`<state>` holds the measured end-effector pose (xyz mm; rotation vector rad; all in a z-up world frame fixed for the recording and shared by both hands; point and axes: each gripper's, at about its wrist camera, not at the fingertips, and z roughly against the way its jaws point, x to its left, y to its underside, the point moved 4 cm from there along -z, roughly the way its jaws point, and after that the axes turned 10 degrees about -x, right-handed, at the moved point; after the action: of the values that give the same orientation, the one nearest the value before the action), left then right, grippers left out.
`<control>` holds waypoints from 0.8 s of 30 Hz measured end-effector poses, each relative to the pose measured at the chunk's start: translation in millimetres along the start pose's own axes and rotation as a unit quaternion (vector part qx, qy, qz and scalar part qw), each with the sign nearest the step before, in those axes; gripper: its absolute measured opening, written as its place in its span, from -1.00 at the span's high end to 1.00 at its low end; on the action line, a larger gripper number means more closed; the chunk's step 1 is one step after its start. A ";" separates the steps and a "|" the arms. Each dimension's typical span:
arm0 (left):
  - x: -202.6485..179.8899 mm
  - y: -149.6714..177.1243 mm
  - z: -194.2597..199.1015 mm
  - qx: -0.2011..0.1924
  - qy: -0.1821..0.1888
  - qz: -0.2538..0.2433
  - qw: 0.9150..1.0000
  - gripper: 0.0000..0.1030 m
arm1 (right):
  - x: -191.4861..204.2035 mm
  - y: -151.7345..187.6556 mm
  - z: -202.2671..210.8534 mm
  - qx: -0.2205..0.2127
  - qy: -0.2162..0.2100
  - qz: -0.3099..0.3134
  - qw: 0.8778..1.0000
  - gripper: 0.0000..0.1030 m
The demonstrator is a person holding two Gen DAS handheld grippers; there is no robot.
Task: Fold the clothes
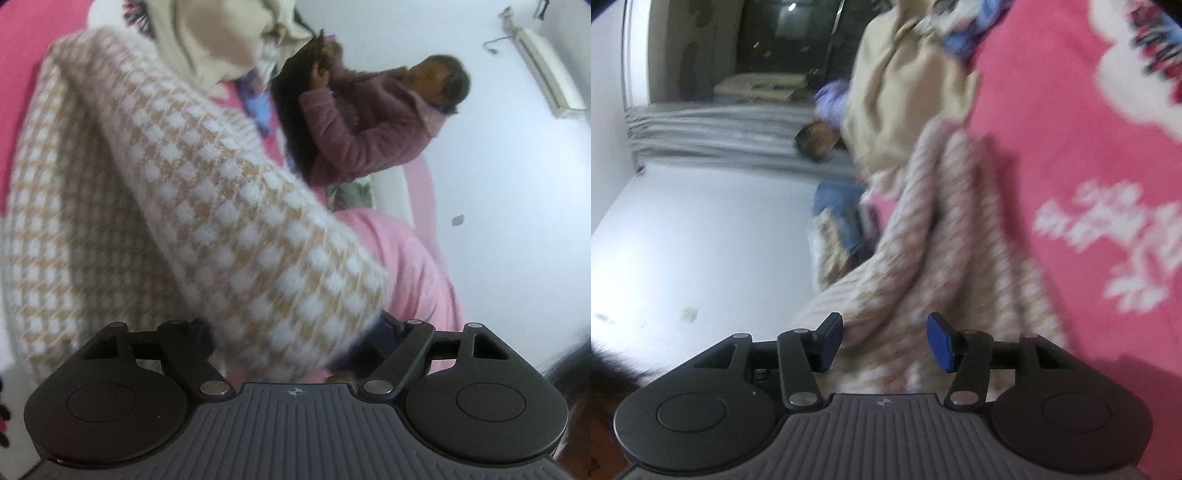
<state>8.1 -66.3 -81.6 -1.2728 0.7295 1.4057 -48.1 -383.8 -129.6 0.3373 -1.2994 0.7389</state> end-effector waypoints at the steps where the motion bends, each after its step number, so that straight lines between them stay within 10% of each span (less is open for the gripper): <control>1: -2.3 -2.9 0.6 -0.005 0.004 0.002 1.000 -0.49 | -3.7 -2.5 4.8 -0.009 0.011 0.005 1.000 -0.02; 17: -20.9 -23.1 5.8 -0.049 0.039 -0.010 0.998 -0.35 | -5.9 20.8 -34.4 0.047 0.089 0.113 0.988 0.50; 19: -18.8 -21.7 8.2 -0.048 0.037 -0.012 0.998 -0.30 | -4.1 22.8 -36.8 0.044 0.096 0.129 0.986 0.80; 24: -15.1 -22.8 12.8 -0.050 0.036 -0.014 0.998 -0.15 | 29.5 14.7 -29.2 0.001 0.077 0.195 0.978 0.84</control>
<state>23.9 -53.1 -59.5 -1.4127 0.6936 1.3952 -33.5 -346.2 -111.7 0.0226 -1.2291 1.0752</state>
